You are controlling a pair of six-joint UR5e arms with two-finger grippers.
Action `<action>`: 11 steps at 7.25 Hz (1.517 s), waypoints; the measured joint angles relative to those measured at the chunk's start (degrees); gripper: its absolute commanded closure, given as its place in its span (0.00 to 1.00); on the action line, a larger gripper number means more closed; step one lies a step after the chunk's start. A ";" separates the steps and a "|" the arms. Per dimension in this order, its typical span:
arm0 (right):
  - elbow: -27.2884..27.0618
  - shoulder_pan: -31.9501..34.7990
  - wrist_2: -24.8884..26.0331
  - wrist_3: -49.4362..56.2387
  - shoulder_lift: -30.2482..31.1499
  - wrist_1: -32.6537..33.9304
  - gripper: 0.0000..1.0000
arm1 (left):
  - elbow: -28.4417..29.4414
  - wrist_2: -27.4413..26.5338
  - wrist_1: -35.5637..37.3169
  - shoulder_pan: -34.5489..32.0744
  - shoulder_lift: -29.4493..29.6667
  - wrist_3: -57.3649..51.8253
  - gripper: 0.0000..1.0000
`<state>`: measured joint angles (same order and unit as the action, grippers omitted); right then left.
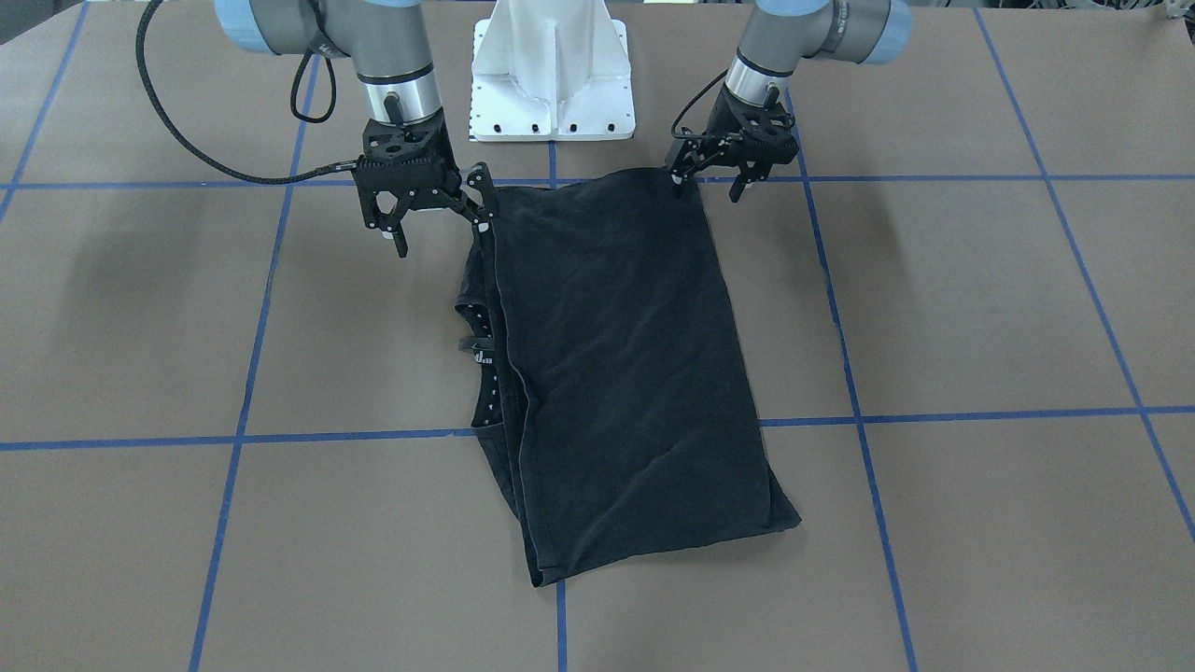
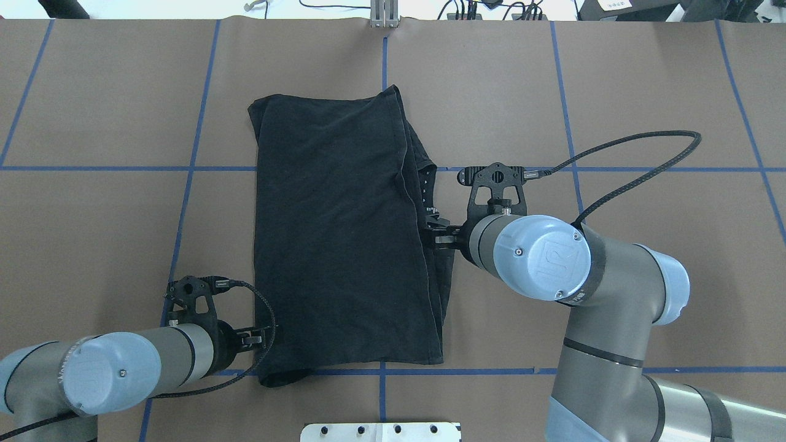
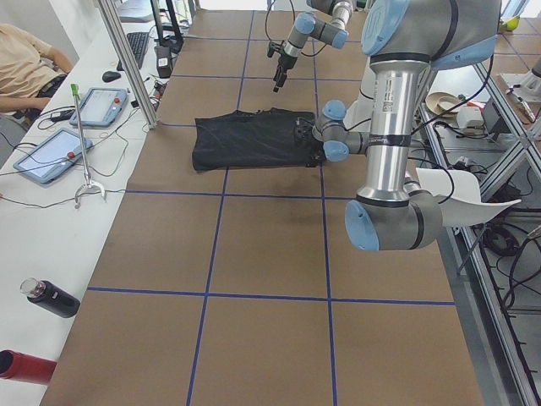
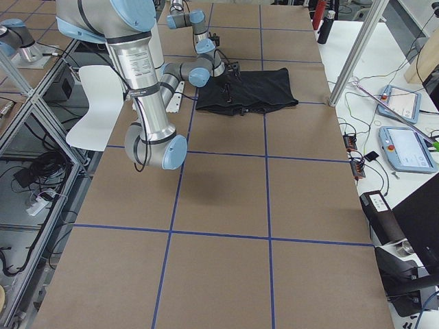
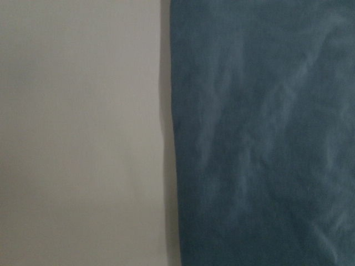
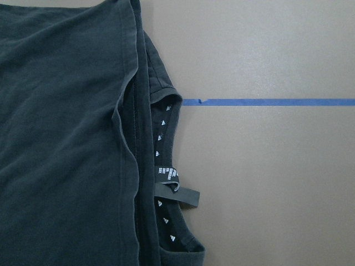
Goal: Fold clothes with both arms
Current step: 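Grasp the shirt's near edge corners with both grippers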
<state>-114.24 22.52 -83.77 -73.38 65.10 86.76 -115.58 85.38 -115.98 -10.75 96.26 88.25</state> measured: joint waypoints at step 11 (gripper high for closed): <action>-0.05 -0.10 0.10 0.08 -0.04 -0.01 0.00 | -0.12 0.03 2.59 4.25 0.77 0.62 0.79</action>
<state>-114.30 22.41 -83.67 -73.30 65.06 86.75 -115.71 85.40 -113.38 -6.50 97.03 88.88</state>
